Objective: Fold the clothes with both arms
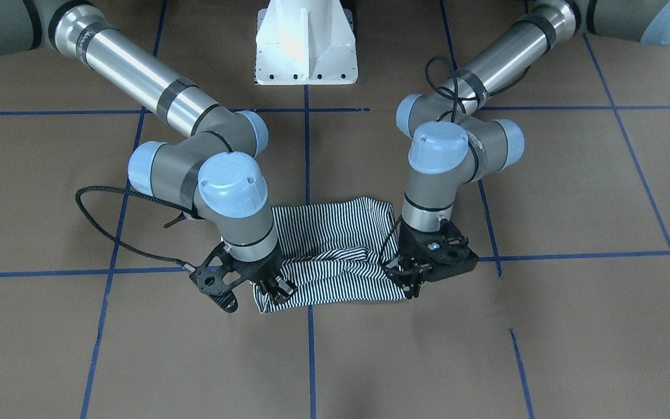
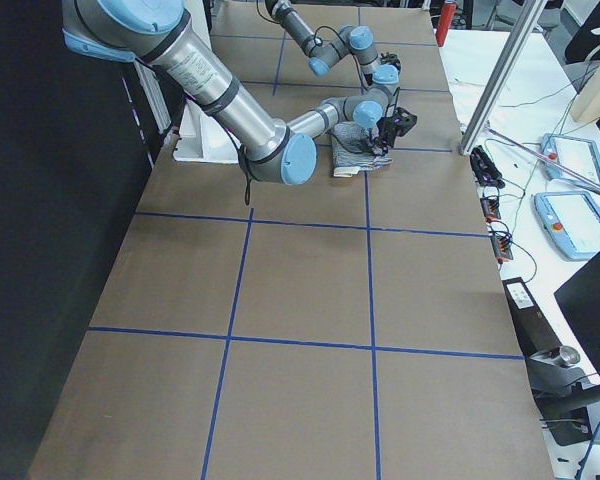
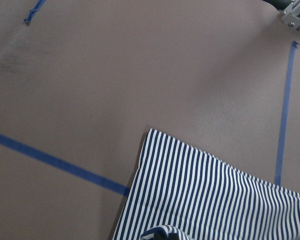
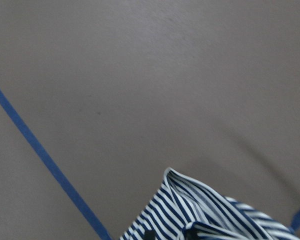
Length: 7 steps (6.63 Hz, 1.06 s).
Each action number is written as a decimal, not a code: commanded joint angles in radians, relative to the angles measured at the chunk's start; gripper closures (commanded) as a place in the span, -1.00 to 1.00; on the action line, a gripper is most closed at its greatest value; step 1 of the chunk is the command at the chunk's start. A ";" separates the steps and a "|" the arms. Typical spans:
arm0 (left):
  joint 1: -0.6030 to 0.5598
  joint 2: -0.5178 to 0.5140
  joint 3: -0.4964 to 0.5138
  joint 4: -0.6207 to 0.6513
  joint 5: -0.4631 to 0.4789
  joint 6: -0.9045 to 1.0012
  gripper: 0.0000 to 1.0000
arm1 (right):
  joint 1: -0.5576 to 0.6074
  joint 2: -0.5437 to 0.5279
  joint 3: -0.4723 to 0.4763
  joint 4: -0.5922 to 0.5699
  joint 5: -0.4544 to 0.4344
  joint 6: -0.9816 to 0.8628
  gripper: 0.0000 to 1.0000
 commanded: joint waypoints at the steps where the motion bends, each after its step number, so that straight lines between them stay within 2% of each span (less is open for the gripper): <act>1: -0.069 -0.017 0.019 -0.093 0.013 0.091 -0.25 | 0.088 0.031 -0.055 0.037 0.116 -0.079 -1.00; 2: -0.071 0.041 -0.080 -0.090 -0.077 0.084 -0.25 | 0.106 0.024 -0.054 0.037 0.143 -0.133 -1.00; 3: -0.066 0.104 -0.200 -0.076 -0.122 0.040 0.02 | 0.107 -0.002 -0.017 0.038 0.147 -0.137 -1.00; 4: 0.007 0.094 -0.265 0.074 -0.124 -0.018 0.99 | 0.104 -0.097 0.112 0.035 0.150 -0.140 -1.00; 5: 0.091 0.059 -0.282 0.155 -0.124 -0.023 1.00 | 0.101 -0.155 0.198 0.032 0.150 -0.140 -1.00; 6: 0.140 0.054 -0.273 0.157 -0.126 -0.014 1.00 | 0.099 -0.185 0.252 0.032 0.151 -0.140 -1.00; 7: 0.180 0.019 -0.203 0.157 -0.126 0.029 1.00 | 0.097 -0.202 0.280 0.031 0.150 -0.138 -1.00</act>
